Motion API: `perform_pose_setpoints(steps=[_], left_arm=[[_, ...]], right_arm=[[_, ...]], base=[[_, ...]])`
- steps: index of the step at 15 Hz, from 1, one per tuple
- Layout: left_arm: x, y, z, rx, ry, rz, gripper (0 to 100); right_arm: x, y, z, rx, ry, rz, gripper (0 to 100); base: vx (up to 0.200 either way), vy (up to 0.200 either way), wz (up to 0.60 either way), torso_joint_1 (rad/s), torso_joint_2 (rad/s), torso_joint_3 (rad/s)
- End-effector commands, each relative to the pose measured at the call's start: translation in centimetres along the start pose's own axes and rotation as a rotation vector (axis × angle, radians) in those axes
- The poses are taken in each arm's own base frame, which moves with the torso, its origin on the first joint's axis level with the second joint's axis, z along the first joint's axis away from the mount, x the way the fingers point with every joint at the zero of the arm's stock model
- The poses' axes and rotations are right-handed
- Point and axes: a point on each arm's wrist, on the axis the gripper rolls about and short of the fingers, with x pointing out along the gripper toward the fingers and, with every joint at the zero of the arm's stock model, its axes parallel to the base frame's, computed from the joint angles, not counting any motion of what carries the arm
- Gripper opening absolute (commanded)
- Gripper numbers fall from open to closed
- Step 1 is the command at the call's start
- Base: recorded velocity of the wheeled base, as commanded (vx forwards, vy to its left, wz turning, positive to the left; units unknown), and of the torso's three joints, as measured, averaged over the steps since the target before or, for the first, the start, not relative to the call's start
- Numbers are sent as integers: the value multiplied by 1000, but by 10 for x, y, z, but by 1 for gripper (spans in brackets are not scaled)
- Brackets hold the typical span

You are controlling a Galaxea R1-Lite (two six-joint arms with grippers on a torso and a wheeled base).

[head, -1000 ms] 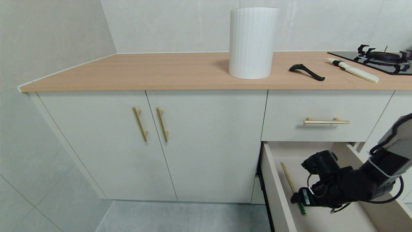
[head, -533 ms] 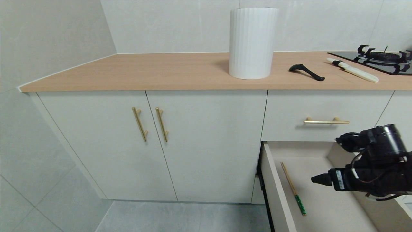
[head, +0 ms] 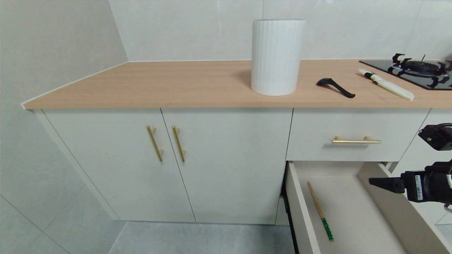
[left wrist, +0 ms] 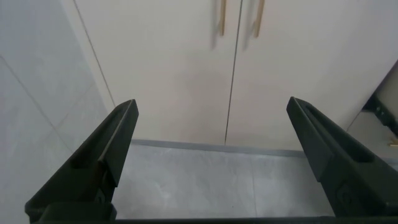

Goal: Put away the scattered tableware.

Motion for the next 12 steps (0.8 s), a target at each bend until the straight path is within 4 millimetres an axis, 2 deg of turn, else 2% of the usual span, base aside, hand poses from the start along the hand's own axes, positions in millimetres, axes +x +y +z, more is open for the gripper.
perform_pose_setpoints(steps=[1, 4, 6, 7, 9, 10, 12], left_arm=[[0, 0, 0, -1, 1, 0, 100], [0, 0, 0, -1, 1, 0, 100], [0, 0, 0, -1, 1, 0, 100], [0, 0, 0, -1, 1, 0, 100], [0, 0, 0, -1, 1, 0, 100], [0, 0, 0, -1, 1, 0, 100], [0, 0, 0, -1, 1, 0, 100]], right_arm=[[-9, -1, 3, 4, -38, 6, 100], [-21, -9, 15, 27, -87, -12, 100], [-24, -12, 32, -8, -135, -4, 100], [-19, -13, 48, -71, -144, -12, 100], [-7, -17, 92, -125, -154, -10, 100], [-2, -17, 102, -130, -149, 5, 100], [25, -20, 133, -164, -151, 69, 100]], base=[[0, 0, 0, 41, -559, -354], [0, 0, 0, 116, -497, -341], [0, 0, 0, 107, -405, -268], [0, 0, 0, 56, -188, -119], [0, 0, 0, 24, -83, -63], [0, 0, 0, 0, 0, 0], [0, 0, 0, 0, 0, 0]])
